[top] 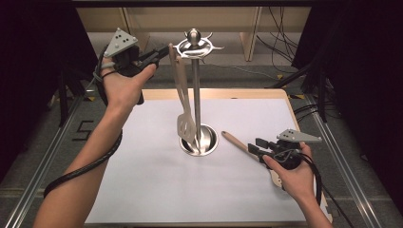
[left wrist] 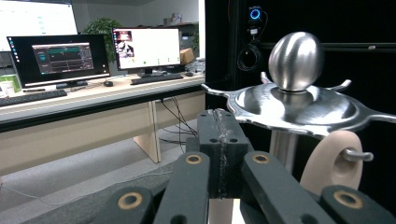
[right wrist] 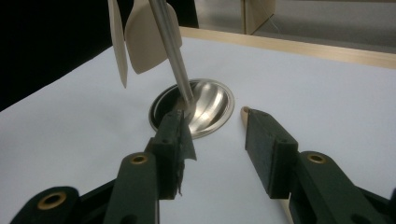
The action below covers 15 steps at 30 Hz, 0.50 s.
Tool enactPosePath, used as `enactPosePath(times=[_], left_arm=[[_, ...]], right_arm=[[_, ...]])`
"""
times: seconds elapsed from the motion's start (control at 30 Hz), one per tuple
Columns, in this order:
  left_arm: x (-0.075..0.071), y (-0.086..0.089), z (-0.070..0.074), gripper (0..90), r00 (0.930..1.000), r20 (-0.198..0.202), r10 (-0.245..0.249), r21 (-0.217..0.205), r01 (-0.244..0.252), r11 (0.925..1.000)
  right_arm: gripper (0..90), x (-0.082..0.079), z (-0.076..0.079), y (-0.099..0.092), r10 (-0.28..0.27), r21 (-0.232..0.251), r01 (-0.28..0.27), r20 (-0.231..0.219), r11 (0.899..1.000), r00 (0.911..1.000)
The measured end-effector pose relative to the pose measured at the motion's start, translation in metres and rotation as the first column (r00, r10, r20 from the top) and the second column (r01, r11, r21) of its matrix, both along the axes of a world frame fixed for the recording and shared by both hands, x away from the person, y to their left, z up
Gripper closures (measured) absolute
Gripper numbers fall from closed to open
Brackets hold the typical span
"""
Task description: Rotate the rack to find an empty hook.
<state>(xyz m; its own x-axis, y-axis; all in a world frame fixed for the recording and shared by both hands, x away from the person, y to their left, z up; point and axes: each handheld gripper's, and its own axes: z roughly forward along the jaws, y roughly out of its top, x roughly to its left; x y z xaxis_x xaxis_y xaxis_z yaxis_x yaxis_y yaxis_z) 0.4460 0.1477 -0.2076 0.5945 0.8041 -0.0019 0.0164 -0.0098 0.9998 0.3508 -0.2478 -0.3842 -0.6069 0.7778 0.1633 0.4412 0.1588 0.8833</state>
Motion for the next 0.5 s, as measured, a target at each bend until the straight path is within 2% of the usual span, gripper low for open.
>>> enactPosePath(times=[0.07,0.1,0.2,0.33,0.4,0.43,0.5], left_arm=[[0.002,0.0,0.0,89.3,1.0,-0.001,0.001,-0.003,-0.001,1.0],[0.003,0.0,0.0,89.3,1.0,-0.001,0.003,-0.003,-0.003,1.0],[0.007,-0.001,0.0,89.3,1.0,-0.004,0.009,-0.001,-0.009,1.0],[0.011,-0.003,0.0,89.3,0.9999,-0.005,0.013,0.001,-0.013,0.9999],[0.014,-0.003,0.001,89.3,0.9999,-0.005,0.012,0.005,-0.012,0.9999],[0.014,-0.003,0.001,89.2,0.9999,-0.006,0.012,0.005,-0.012,0.9999],[0.016,-0.004,0.001,89.2,0.9999,-0.007,0.015,0.01,-0.015,0.9998]], right_arm=[[58.3,0.0,0.0,0.0,0.001,-0.002,-0.001,-0.001,1.0,1.0],[58.4,-0.001,0.001,0.0,0.0,0.005,0.0,-0.022,1.0,0.9998],[58.3,0.0,0.0,0.0,0.002,-0.003,-0.002,0.002,1.0,1.0],[58.3,0.0,0.0,0.0,0.001,-0.004,-0.001,0.002,1.0,1.0],[58.3,0.0,0.001,0.001,0.005,0.014,-0.005,-0.028,1.0,0.9996],[58.3,0.0,0.001,0.0,-0.002,-0.001,0.002,-0.021,1.0,0.9998],[58.3,-0.001,0.002,0.0,-0.004,0.003,0.004,-0.042,1.0,0.9991]])
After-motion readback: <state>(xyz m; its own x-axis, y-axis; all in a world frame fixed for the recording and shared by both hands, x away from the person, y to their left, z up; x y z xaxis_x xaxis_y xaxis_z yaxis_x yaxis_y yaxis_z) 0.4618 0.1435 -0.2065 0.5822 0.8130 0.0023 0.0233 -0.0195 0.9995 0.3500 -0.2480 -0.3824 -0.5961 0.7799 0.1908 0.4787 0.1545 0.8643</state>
